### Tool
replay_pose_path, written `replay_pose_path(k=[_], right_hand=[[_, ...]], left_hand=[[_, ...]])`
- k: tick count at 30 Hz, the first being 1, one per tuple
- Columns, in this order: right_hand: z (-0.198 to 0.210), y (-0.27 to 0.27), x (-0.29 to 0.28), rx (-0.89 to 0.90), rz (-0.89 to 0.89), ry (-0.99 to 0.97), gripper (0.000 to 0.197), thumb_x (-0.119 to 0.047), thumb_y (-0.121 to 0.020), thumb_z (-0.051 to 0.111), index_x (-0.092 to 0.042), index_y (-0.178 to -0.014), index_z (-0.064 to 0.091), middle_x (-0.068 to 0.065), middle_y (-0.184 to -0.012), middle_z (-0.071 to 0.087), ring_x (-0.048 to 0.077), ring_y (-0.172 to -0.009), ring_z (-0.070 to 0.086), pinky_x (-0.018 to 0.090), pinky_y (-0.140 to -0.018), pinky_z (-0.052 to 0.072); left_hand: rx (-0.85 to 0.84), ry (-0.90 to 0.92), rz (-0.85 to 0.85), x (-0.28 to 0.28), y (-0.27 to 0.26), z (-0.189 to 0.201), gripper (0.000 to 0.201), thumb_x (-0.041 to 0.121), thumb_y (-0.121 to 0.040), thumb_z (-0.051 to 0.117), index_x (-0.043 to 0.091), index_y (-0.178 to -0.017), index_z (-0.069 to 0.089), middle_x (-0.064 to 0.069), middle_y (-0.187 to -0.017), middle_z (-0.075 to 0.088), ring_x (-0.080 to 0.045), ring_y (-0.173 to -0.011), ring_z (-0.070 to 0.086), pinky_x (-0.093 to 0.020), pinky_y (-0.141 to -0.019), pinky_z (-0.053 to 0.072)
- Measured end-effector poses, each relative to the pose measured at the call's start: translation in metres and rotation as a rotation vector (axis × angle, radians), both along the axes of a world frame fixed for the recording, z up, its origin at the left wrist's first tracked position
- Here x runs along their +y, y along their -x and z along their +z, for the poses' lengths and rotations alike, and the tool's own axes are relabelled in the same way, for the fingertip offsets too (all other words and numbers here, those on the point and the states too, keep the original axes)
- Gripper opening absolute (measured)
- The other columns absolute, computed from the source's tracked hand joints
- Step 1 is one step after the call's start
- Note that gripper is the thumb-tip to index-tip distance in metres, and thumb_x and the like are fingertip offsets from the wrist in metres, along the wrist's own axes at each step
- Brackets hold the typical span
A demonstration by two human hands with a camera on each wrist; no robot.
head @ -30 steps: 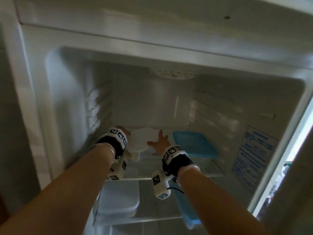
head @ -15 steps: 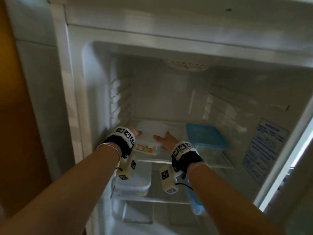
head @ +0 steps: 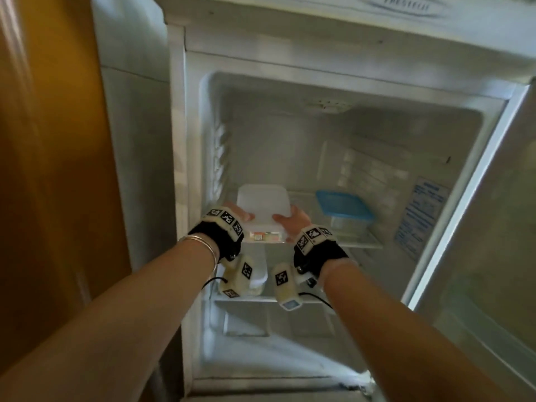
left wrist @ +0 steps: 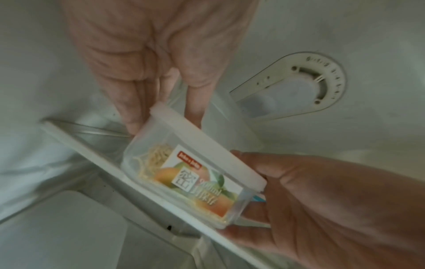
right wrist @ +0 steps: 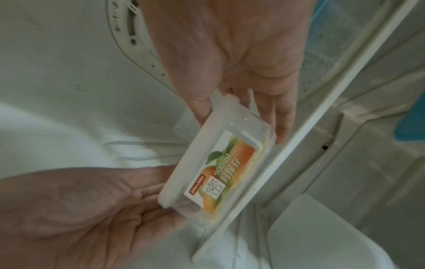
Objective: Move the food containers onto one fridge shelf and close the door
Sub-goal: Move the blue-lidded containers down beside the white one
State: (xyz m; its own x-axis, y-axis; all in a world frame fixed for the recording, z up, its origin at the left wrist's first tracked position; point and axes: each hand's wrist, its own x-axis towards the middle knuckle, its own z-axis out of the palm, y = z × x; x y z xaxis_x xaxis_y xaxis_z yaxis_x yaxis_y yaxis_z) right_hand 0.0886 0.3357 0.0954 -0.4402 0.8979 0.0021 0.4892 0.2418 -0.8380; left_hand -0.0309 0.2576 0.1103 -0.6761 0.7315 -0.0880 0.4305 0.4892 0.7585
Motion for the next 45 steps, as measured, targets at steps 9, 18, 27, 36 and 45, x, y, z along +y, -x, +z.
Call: replay_pose_path(k=[9,18,27,36,45], right_hand=[[-0.023,-0.036,-0.068,0.004,-0.052,0.023,0.051,-0.032,-0.092,0.053,-0.005,-0.134,0.044,0.018,-0.134,0.054,0.036,-0.120,0.055,0.048,-0.101,0.046],[-0.041,-0.076,-0.112,-0.033,-0.122,-0.026,0.052,-0.034,-0.092,0.052,-0.009,-0.136,0.044,0.014,-0.136,0.052,0.034,-0.121,0.053,0.046,-0.103,0.044],[-0.062,-0.077,-0.118,-0.066,-0.135,0.099,0.052,-0.033,-0.092,0.052,-0.007,-0.136,0.044,0.016,-0.137,0.053,0.035,-0.121,0.054,0.046,-0.103,0.045],[-0.083,-0.049,-0.078,-0.122,-0.116,0.138,0.048,-0.027,-0.095,0.047,-0.005,-0.137,0.041,0.017,-0.137,0.051,0.035,-0.124,0.051,0.045,-0.105,0.042],[-0.096,-0.010,-0.017,-0.217,0.013,0.140,0.053,-0.028,-0.097,0.040,-0.009,-0.146,0.029,0.015,-0.145,0.043,0.032,-0.130,0.046,0.039,-0.109,0.038]], left_hand=[[-0.031,-0.014,-0.027,-0.061,-0.025,-0.021,0.051,0.031,-0.082,0.069,-0.003,-0.119,0.060,-0.017,-0.124,0.064,-0.029,-0.113,0.062,-0.027,-0.083,0.045],[0.038,-0.004,-0.154,-0.100,-0.048,-0.048,0.052,0.039,-0.087,0.059,0.005,-0.126,0.057,-0.013,-0.126,0.064,-0.027,-0.113,0.063,-0.028,-0.095,0.049],[0.052,0.133,-0.187,-0.099,-0.053,-0.073,0.051,0.044,-0.087,0.058,-0.001,-0.110,0.062,-0.017,-0.113,0.069,-0.030,-0.086,0.062,-0.028,-0.072,0.043],[0.041,0.154,-0.150,-0.064,-0.039,-0.097,0.046,0.034,-0.094,0.048,-0.001,-0.123,0.055,-0.018,-0.126,0.060,-0.032,-0.112,0.058,-0.033,-0.095,0.043],[0.066,0.131,-0.029,-0.012,-0.007,-0.107,0.046,0.024,-0.097,0.039,0.002,-0.137,0.045,-0.017,-0.141,0.049,-0.031,-0.129,0.048,-0.036,-0.106,0.038]])
